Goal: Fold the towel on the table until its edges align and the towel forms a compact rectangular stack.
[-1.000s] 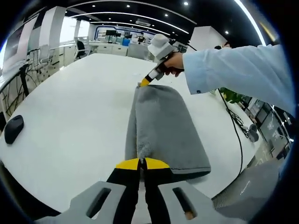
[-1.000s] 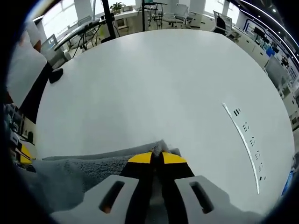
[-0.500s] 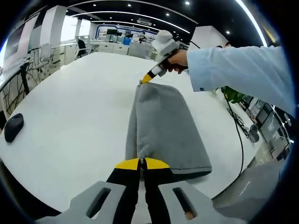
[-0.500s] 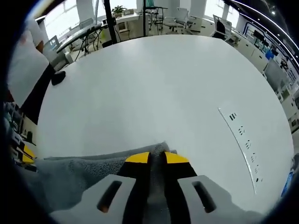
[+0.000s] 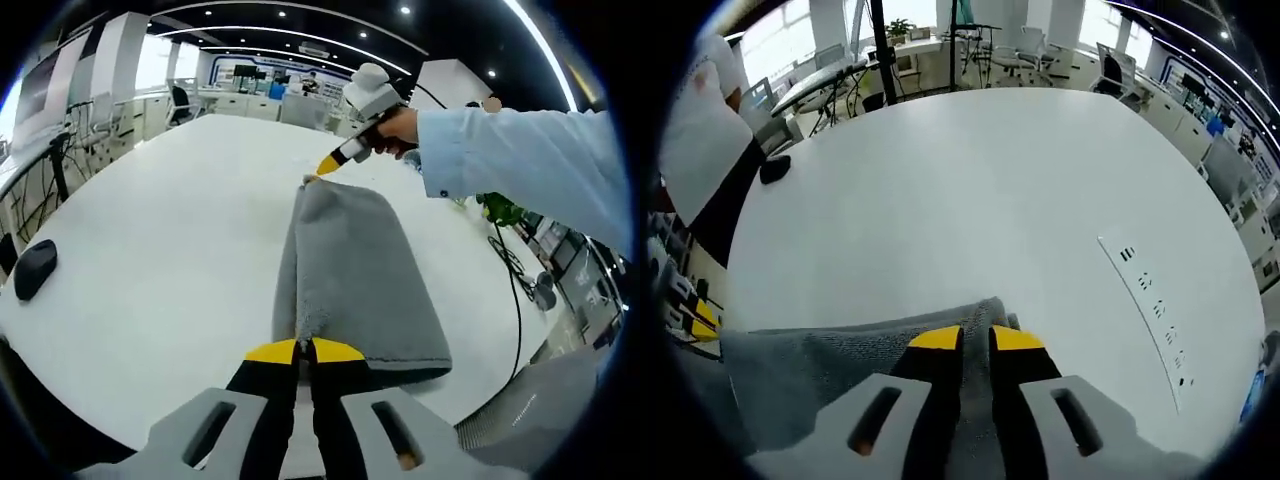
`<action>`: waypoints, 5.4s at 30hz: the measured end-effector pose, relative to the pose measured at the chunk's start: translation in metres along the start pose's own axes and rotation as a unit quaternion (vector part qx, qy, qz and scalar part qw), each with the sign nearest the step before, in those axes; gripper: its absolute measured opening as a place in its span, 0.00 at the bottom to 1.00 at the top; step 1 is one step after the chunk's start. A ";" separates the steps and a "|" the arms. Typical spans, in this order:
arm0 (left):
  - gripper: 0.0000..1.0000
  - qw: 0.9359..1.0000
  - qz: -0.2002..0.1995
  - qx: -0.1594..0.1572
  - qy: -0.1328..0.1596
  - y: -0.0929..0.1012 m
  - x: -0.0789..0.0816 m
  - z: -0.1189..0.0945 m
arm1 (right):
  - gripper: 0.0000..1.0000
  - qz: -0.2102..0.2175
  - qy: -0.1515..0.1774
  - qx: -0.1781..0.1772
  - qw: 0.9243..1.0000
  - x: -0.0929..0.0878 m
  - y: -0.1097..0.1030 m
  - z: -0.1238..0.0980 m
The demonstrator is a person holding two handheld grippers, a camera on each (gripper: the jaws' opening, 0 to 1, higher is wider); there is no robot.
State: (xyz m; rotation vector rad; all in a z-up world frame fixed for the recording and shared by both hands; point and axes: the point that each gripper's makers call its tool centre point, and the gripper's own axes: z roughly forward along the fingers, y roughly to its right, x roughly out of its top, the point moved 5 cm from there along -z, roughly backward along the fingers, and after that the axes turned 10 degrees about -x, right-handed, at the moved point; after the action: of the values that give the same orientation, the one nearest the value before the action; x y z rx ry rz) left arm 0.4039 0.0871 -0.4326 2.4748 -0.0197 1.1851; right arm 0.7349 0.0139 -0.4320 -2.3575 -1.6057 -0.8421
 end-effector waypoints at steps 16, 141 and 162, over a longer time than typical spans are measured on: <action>0.08 0.999 0.024 0.001 0.029 0.000 0.028 -0.009 | 0.08 0.006 0.005 0.000 1.000 -0.012 -0.004 -0.015; 0.24 0.976 0.066 -0.123 -0.166 -0.059 0.094 0.155 | 0.27 0.291 0.006 -0.056 0.955 -0.166 -0.079 -0.085; 0.03 0.976 0.074 -0.117 -0.170 -0.047 0.085 0.162 | 0.06 0.312 -0.008 -0.035 0.949 -0.167 -0.080 -0.077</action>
State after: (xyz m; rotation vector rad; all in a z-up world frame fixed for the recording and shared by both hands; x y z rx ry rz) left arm 0.5880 0.0857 -0.4764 2.4628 -0.4195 0.7464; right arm 0.5921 -0.1211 -0.4713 -2.6734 -0.7382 -0.7382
